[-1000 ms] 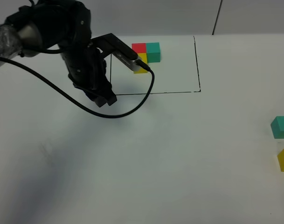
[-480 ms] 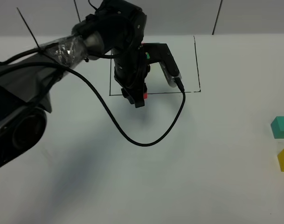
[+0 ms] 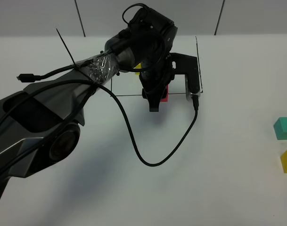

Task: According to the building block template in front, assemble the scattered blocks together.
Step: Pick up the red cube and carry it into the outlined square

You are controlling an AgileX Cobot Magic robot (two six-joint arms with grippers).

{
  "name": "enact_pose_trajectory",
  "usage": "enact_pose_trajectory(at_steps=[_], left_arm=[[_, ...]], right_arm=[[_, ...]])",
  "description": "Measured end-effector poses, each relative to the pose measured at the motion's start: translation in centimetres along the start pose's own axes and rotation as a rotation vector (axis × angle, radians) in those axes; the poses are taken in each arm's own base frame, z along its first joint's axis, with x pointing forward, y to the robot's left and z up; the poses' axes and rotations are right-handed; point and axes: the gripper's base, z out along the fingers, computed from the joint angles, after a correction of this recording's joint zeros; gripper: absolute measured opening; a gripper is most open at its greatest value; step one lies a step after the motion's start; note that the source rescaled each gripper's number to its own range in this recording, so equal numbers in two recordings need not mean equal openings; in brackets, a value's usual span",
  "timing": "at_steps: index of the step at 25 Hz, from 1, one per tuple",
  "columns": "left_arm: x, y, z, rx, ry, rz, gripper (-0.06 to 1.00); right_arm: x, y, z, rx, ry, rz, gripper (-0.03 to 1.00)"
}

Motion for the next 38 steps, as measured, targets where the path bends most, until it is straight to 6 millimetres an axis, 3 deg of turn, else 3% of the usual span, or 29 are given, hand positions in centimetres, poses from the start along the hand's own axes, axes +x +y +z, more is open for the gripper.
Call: enact_pose_trajectory(at_steps=[11,38], left_arm=[[-0.2,-0.6,3.7,0.055,0.045,-0.006,0.00],[-0.2,-0.7,3.9,0.062,0.040,-0.022,0.00]], right_arm=[[0.0,0.0,0.0,0.000,0.000,0.000,0.00],[0.0,0.0,0.0,0.000,0.000,0.000,0.00]])
